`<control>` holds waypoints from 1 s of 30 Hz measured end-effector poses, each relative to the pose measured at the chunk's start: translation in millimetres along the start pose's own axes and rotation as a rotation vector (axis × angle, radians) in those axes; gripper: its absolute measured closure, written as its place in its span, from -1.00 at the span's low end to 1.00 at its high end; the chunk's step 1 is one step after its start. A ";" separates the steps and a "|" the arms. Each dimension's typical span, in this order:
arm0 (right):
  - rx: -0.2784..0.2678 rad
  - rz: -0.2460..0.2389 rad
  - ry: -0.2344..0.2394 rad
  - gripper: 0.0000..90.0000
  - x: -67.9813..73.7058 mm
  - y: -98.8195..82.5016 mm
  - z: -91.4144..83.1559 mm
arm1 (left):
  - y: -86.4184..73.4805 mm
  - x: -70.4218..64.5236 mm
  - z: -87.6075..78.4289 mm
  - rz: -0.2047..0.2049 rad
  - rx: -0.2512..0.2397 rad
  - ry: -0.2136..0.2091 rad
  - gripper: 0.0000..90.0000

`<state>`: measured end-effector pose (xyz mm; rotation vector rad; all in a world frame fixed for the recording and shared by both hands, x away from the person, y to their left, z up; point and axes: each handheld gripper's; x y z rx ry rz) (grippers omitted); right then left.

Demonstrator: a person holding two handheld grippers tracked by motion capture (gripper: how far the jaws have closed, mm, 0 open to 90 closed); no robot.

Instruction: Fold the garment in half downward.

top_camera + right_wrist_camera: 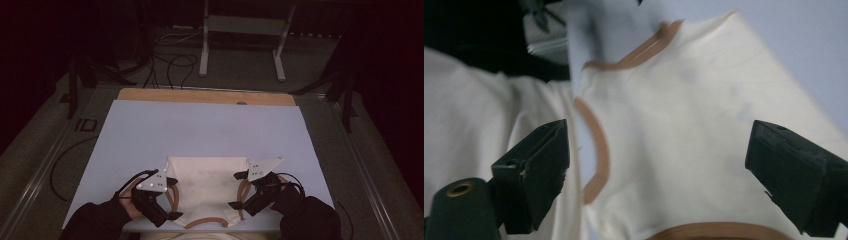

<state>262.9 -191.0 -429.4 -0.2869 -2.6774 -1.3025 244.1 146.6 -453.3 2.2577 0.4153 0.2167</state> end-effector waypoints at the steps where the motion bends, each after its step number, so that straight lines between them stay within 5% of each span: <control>1: 0.000 0.000 0.000 -0.77 0.0 0.0 0.0 | 1.7 0.8 -0.7 0.000 -0.004 0.007 -0.96; 11: -0.046 0.010 -0.079 -0.78 -16.7 2.5 -13.5 | 12.5 12.5 -4.6 -0.006 -0.025 0.037 -1.00; 30: -0.035 0.081 -0.191 -0.78 -70.1 -5.8 -18.3 | 12.2 70.4 7.1 -0.084 -0.029 0.136 -1.00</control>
Point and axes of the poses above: each handheld gripper's, and its own axes: z roughly forward along the jaws, y roughly out of its top, x roughly to its left, and after that the axes turned 10 degrees about y, right-handed
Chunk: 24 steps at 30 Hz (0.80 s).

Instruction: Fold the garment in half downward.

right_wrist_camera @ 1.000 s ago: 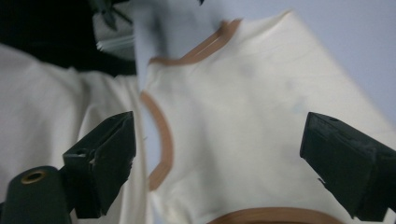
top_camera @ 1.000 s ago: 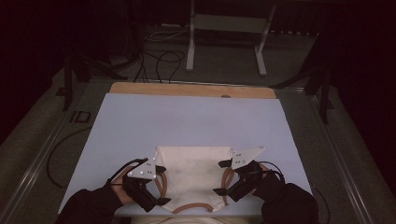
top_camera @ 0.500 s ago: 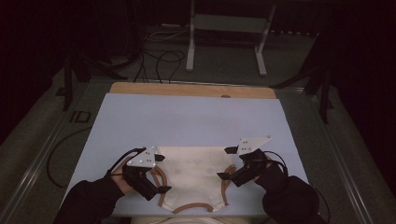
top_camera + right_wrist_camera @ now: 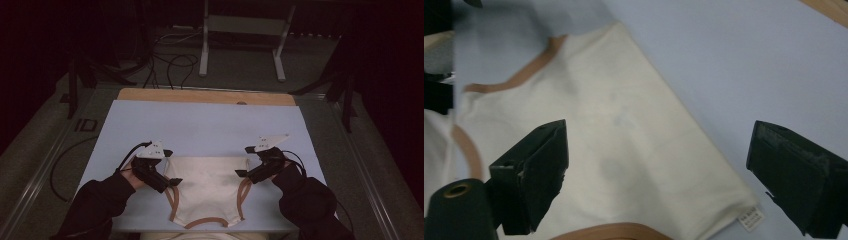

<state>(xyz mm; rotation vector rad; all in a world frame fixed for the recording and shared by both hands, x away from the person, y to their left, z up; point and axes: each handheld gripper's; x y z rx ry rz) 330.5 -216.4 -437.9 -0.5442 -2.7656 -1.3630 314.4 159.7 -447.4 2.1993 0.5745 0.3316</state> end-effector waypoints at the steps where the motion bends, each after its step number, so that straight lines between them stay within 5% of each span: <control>1: 0.001 0.001 -0.002 -0.78 -3.2 -0.7 1.4 | -1.2 3.7 2.3 -0.007 0.005 0.016 -1.00; 15: 0.038 0.061 -0.042 -0.78 -40.5 -18.1 23.9 | -19.7 34.1 32.9 -0.033 0.047 0.093 -1.00; 24: 0.068 0.103 -0.051 -0.78 -52.3 -29.6 31.3 | -33.2 49.2 53.0 -0.136 0.161 0.086 -1.00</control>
Point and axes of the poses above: each handheld gripper's, and its own axes: z roughly forward along the jaws, y roughly out of its top, x roughly to its left, and after that the axes turned 10 degrees about y, right-handed
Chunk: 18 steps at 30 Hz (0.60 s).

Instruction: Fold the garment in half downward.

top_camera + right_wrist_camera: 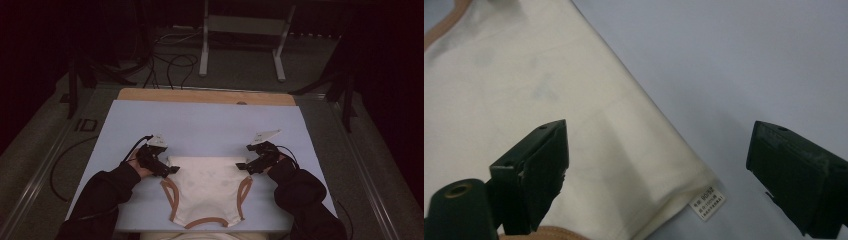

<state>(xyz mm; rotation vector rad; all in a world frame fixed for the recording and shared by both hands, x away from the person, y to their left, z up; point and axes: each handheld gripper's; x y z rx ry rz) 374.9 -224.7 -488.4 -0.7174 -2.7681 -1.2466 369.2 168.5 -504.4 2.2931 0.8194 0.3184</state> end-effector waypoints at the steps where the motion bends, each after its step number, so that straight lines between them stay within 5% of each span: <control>1: 0.001 0.004 -0.001 -0.78 -1.0 -0.8 0.6 | -0.6 0.8 1.6 -0.005 0.011 -0.003 -0.99; 7: 0.019 0.029 0.009 -0.78 -6.5 -6.3 7.5 | -5.1 7.6 9.1 0.016 0.028 0.042 -0.65; 12: 0.040 0.046 -0.011 -0.70 -12.9 -10.0 13.0 | -7.1 10.9 12.5 0.027 0.020 0.039 -0.40; 18: 0.082 0.065 -0.001 -0.16 -19.0 -12.8 20.2 | -6.4 10.5 11.6 0.048 0.014 0.046 -0.10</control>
Point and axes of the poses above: each handheld gripper's, and its own axes: z roughly forward along the jaws, y roughly out of its top, x roughly to its left, and after that the axes turned 10 degrees about y, right-handed
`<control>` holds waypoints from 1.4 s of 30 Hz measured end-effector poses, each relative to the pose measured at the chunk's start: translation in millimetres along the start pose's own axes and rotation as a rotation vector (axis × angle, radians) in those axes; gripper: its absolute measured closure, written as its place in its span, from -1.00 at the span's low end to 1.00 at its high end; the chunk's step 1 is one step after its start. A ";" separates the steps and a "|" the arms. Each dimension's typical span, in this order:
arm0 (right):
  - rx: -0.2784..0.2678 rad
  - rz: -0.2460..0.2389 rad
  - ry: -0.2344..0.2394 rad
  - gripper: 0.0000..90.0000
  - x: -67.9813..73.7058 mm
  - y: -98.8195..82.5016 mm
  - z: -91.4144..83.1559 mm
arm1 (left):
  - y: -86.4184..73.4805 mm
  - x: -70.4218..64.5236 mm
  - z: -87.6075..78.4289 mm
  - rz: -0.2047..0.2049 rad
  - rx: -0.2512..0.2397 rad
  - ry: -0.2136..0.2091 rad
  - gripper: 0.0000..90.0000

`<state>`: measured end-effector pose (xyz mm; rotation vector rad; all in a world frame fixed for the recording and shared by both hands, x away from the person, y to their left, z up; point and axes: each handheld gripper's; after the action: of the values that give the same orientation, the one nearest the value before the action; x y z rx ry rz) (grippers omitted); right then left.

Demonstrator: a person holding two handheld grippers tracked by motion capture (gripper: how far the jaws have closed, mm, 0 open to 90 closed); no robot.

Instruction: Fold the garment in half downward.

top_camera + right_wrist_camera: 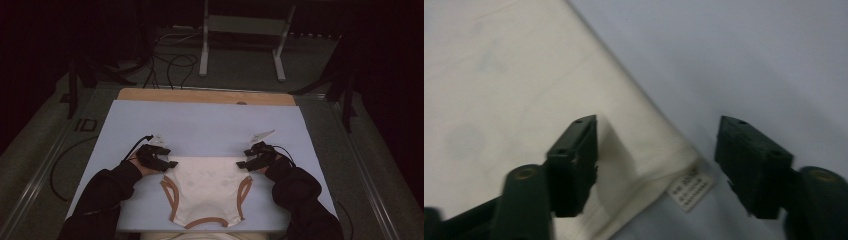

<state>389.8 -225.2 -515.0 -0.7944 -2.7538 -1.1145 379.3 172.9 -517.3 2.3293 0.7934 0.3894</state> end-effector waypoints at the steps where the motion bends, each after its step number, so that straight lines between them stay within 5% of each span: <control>1: -0.003 -0.006 -0.011 0.00 0.3 -0.3 -0.5 | 0.3 0.1 -0.2 0.002 0.003 0.001 -0.04; 5: 0.019 -0.027 0.015 0.50 2.4 0.2 -2.4 | 0.3 0.4 -0.9 0.002 0.007 0.000 0.13; 10: 0.040 -0.025 0.048 0.87 6.2 2.0 -2.7 | 0.5 0.0 -2.6 -0.025 0.016 -0.007 0.45; 15: 0.033 -0.048 0.043 0.91 6.5 4.4 -6.3 | 3.9 0.4 -5.8 -0.033 0.007 0.002 0.91; 26: -0.008 -0.035 0.004 0.92 -1.0 19.2 -14.8 | 18.6 9.3 -6.1 -0.032 -0.012 0.058 0.94; 42: -0.016 -0.016 -0.034 0.92 -21.2 33.6 -15.6 | 37.0 33.8 -0.3 -0.045 -0.050 0.053 0.93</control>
<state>422.5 -224.6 -487.6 -0.8025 -2.7869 -1.1385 421.6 171.6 -490.4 2.2588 0.8500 0.4475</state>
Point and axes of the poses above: each handheld gripper's, and its own axes: z roughly forward along the jaws, y roughly out of its top, x roughly to its left, and after that the axes turned 10 degrees about y, right-handed
